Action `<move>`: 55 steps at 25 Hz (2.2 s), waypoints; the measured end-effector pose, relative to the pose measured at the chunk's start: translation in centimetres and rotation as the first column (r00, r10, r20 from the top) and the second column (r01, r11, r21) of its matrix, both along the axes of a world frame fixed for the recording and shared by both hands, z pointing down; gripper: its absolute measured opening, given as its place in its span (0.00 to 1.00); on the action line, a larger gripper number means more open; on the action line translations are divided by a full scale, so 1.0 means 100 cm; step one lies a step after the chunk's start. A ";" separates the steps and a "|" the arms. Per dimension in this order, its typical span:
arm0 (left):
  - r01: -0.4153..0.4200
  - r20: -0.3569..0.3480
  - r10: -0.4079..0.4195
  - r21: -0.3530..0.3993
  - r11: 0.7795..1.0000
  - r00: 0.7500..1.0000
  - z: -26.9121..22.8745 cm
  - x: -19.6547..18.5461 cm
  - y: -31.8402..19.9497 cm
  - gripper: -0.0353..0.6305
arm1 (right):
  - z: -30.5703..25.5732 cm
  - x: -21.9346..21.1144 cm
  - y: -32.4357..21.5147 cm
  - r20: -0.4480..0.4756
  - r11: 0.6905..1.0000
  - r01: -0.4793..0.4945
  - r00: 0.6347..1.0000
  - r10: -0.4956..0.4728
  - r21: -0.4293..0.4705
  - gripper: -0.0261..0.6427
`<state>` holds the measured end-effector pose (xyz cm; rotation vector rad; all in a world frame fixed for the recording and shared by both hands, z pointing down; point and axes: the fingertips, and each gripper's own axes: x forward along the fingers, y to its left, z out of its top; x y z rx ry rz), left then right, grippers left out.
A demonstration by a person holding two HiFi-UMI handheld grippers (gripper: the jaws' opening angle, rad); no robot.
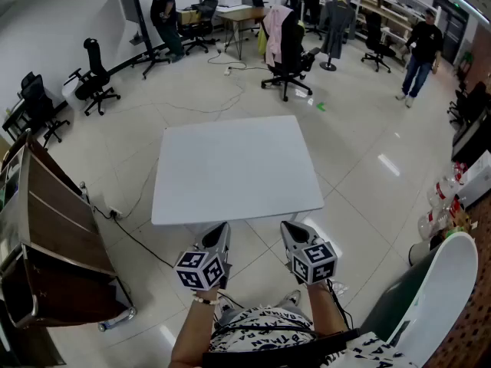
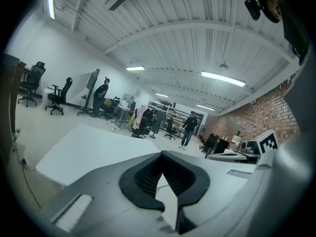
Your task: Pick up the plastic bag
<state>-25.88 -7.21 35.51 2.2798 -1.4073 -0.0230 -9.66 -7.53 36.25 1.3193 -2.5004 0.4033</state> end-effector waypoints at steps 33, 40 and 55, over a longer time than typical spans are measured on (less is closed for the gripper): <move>-0.475 0.088 0.528 -0.330 0.816 0.845 0.213 0.304 0.010 0.04 | 0.256 0.277 0.082 -0.192 0.823 -0.489 0.872 0.450 -0.290 0.41; -0.480 0.126 0.576 -0.427 0.766 0.808 0.327 0.357 0.007 0.04 | 0.419 0.338 0.093 -0.306 0.751 -0.493 0.868 0.391 -0.439 0.41; -0.468 0.188 0.698 -0.619 0.630 0.691 0.629 0.415 0.028 0.04 | 0.768 0.354 0.101 -0.309 0.667 -0.382 0.922 0.232 -0.640 0.41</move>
